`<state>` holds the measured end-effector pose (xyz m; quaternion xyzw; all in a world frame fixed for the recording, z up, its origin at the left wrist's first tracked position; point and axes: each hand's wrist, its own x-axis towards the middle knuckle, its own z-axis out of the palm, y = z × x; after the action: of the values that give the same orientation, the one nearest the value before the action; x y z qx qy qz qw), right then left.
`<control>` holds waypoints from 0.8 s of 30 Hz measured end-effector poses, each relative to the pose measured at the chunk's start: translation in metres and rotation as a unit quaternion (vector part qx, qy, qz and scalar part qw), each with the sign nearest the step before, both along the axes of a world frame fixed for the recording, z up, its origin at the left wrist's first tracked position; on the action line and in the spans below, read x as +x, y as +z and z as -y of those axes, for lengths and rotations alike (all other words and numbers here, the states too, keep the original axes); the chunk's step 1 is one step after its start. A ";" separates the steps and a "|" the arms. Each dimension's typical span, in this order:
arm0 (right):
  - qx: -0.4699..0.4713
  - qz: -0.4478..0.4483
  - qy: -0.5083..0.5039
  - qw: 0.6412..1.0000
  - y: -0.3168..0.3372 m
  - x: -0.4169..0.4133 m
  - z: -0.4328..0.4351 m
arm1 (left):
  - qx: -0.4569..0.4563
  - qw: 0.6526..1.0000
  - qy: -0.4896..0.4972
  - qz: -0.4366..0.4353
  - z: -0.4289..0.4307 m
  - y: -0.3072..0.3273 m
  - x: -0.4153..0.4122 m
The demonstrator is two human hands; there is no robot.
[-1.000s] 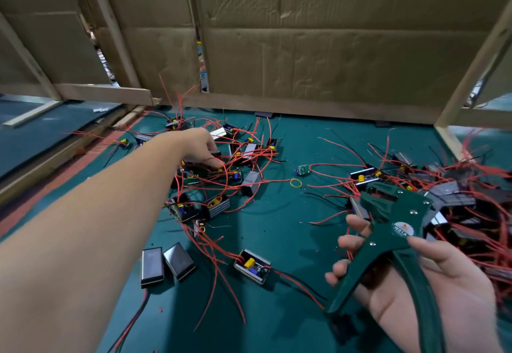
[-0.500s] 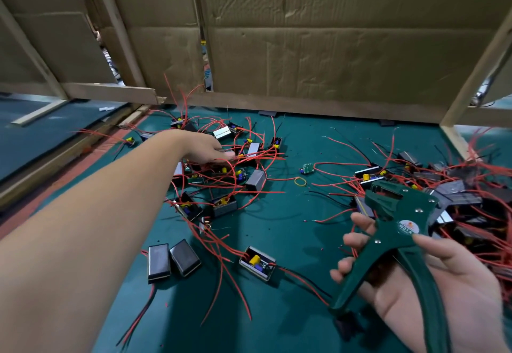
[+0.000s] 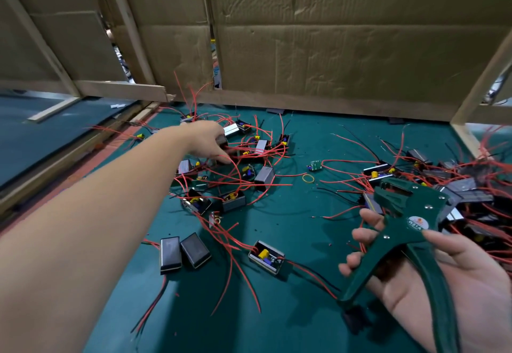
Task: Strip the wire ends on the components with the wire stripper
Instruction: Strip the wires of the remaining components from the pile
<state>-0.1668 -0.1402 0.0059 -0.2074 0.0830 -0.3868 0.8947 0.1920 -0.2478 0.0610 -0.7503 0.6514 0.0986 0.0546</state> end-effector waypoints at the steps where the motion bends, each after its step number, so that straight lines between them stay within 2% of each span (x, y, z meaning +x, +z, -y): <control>1: -0.003 0.004 0.003 1.000 0.000 0.000 0.000 | -0.043 0.999 0.008 0.021 0.000 0.003 0.001; 3: -0.006 0.009 0.008 1.000 0.000 -0.001 0.000 | -0.108 0.994 0.025 0.000 -0.001 0.010 0.004; 6: -0.012 0.011 0.013 1.000 0.000 0.000 0.000 | -0.179 0.979 0.028 -0.097 -0.004 0.023 0.006; 9: -0.013 0.017 0.017 1.000 -0.001 -0.001 0.001 | -0.255 0.955 0.050 -0.142 -0.006 0.032 0.004; 11: -0.013 0.029 0.019 0.999 -0.001 -0.001 0.002 | -0.291 0.928 0.079 -0.219 -0.009 0.037 0.001; 13: -0.014 0.040 0.023 0.999 -0.001 -0.001 0.002 | -0.341 0.869 0.111 -0.342 -0.013 0.044 -0.005; 15: -0.016 0.041 0.024 0.999 0.000 -0.001 0.001 | -0.438 0.775 0.132 -0.437 -0.016 0.052 -0.009; 16: -0.015 0.040 0.025 0.999 0.000 -0.001 0.001 | -0.474 0.727 0.139 -0.476 -0.016 0.055 -0.011; 17: -0.012 0.041 0.026 0.999 -0.001 -0.001 0.001 | -0.494 0.705 0.149 -0.487 -0.015 0.057 -0.013; 18: -0.012 0.043 0.026 0.999 -0.001 -0.001 0.001 | -0.502 0.715 0.165 -0.458 -0.015 0.058 -0.014; 20: -0.023 0.045 0.024 0.998 0.000 -0.001 0.000 | -0.527 0.758 0.191 -0.334 -0.021 0.054 -0.014; 21: -0.023 0.040 0.023 0.999 0.000 -0.001 0.000 | -0.548 0.765 0.169 -0.294 -0.025 0.052 -0.014; 22: -0.017 0.036 0.022 0.999 0.000 -0.001 0.000 | -0.555 0.772 0.137 -0.280 -0.029 0.052 -0.015; 24: -0.015 0.040 0.024 0.999 0.001 -0.002 0.001 | -0.498 0.796 0.131 -0.317 -0.030 0.051 -0.018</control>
<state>-0.1686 -0.1408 0.0068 -0.2073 0.0367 -0.3741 0.9032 0.1737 -0.2176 0.1119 -0.6784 0.4871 -0.0009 -0.5500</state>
